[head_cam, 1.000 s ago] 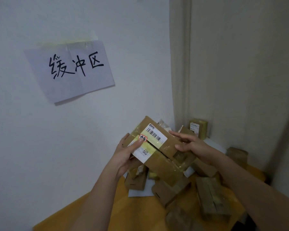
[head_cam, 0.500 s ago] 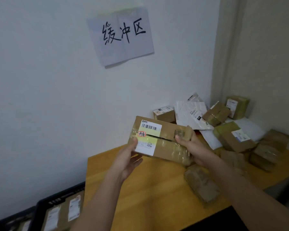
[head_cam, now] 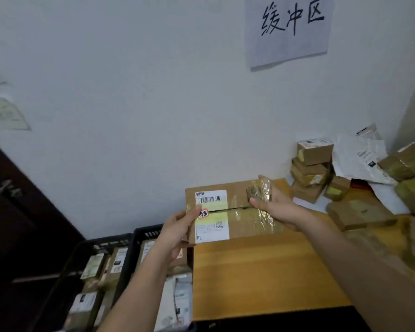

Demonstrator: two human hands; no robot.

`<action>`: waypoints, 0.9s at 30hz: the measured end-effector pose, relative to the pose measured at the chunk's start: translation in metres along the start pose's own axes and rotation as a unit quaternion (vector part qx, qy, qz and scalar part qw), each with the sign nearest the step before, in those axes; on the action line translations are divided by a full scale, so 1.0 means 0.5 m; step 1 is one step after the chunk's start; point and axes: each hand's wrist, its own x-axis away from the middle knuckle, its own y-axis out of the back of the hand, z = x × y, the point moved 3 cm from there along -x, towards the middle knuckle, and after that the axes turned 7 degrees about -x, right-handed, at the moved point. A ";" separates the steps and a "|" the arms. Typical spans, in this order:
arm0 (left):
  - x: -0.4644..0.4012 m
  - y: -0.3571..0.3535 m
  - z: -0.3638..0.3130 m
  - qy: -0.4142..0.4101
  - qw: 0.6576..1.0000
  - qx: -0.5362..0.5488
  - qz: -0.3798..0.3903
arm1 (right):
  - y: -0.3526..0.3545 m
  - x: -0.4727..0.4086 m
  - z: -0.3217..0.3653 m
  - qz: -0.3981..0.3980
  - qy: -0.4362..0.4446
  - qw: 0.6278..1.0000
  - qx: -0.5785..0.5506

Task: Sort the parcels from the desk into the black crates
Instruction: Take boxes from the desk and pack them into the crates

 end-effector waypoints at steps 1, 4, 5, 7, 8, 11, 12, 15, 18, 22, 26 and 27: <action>0.012 0.057 0.021 0.003 1.000 0.007 -0.013 | -0.061 -0.007 -0.003 0.011 -0.001 1.000 -0.008; 0.049 0.233 0.072 0.005 0.998 0.045 -0.052 | -0.242 -0.023 0.007 0.055 -0.020 0.998 -0.011; 0.064 0.286 0.085 0.002 0.996 0.056 -0.070 | -0.296 -0.032 0.009 0.066 -0.033 0.997 -0.001; 0.089 0.384 0.108 -0.003 0.989 0.083 -0.121 | -0.397 -0.046 0.015 0.087 -0.056 0.994 0.018; 0.099 0.426 0.120 -0.004 0.985 0.102 -0.142 | -0.442 -0.056 0.012 0.094 -0.057 0.994 0.018; 0.116 0.539 0.158 -0.007 0.965 0.187 -0.186 | -0.562 -0.072 0.009 0.091 -0.041 0.995 0.012; 0.117 0.568 0.173 -0.004 0.959 0.209 -0.192 | -0.599 -0.073 0.009 0.085 -0.040 0.996 0.006; 0.119 0.633 0.214 0.020 0.951 0.230 -0.207 | -0.692 -0.084 0.008 0.069 -0.061 0.994 -0.051; 0.111 0.659 0.247 0.050 0.966 0.217 -0.132 | -0.780 -0.106 0.008 0.086 -0.096 0.984 -0.119; 0.071 0.690 0.282 0.043 0.965 0.231 -0.120 | -0.887 -0.155 -0.009 0.168 -0.142 0.972 -0.081; 0.012 0.779 0.317 0.028 0.953 0.246 -0.173 | -0.968 -0.235 -0.031 0.227 -0.148 0.961 0.056; -0.004 0.803 0.325 0.038 0.955 0.234 -0.178 | -0.987 -0.258 -0.036 0.235 -0.146 0.958 0.077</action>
